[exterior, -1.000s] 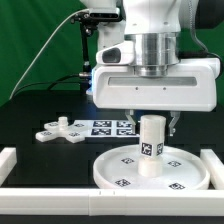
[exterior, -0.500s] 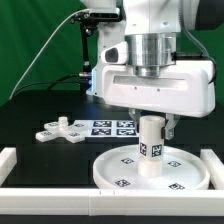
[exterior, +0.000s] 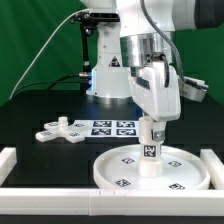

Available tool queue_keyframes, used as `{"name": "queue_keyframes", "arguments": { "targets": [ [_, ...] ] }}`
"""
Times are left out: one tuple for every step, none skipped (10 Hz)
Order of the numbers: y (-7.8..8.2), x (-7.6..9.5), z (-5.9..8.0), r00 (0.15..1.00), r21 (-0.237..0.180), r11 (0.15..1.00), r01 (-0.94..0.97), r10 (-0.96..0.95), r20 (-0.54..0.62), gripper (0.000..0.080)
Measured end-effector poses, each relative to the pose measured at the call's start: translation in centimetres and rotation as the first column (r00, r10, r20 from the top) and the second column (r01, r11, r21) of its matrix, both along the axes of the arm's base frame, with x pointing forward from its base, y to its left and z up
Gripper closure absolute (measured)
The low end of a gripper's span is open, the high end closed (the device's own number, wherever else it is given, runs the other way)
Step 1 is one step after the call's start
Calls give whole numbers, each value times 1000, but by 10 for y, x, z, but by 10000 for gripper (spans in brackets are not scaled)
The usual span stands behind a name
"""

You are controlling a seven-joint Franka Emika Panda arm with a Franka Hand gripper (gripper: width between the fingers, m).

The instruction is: Assemble round table

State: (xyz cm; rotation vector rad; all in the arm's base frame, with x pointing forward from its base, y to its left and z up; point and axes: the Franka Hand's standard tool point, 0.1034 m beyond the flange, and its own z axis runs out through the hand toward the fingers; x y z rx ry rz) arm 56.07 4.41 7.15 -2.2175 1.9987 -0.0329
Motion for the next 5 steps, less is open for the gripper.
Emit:
{"name": "queue_keyframes", "arguments": {
  "targets": [
    [2, -2, -1, 994, -8, 994, -110, 110, -16, 393],
    [5, -4, 2, 956, -1, 958, -287, 286, -59, 213],
    [3, 0, 6, 892, -9, 892, -451, 451, -45, 170],
    [3, -3, 6, 810, -6, 810, -586, 585, -42, 170],
    [3, -8, 4, 702, -1, 702, -712, 711, -46, 153]
  ]
}}
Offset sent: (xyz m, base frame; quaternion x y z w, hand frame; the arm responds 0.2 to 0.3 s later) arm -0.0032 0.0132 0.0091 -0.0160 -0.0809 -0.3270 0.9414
